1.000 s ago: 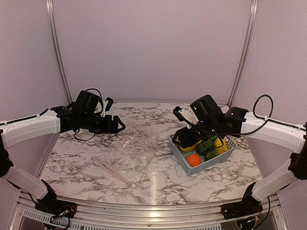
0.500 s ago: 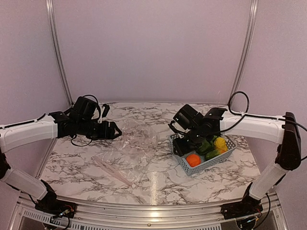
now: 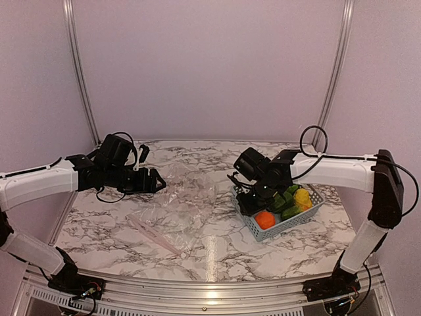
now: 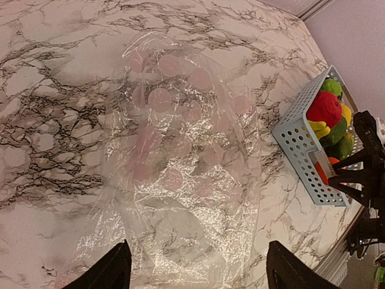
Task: Place the food in the zip-top bag and seal the zipper
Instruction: Adjust the bin at the center of the board.
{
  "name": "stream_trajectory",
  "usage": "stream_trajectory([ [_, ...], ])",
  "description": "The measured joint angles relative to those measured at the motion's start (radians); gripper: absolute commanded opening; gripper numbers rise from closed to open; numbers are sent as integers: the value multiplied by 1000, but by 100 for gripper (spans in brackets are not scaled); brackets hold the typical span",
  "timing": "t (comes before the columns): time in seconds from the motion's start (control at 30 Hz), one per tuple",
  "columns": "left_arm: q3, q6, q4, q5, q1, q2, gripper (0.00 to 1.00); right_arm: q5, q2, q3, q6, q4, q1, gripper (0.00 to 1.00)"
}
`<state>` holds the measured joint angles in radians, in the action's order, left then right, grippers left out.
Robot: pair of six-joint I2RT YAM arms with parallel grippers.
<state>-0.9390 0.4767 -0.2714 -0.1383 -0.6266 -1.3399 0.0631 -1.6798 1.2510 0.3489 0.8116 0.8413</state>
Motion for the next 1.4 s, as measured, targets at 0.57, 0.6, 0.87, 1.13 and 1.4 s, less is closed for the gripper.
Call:
stream_trajectory([
  [0.57,0,3,-28,-11,0,0,79,-86,-16,32,-358,45,26,0],
  [0.6,0,3,-28,-15,0,0,79,-74,-1,18,-375,52,28,2],
  [0.87,0,0,-31,-41,0,0,79,64,59,-2,-413,177,30,44],
  [1.13,-2,-18,-54,-44,-6,0,79,59,-27,279,-299,226,25,48],
  [1.4,0,-14,-71,-34,-10,28,79,-21,-168,360,4,138,-63,53],
])
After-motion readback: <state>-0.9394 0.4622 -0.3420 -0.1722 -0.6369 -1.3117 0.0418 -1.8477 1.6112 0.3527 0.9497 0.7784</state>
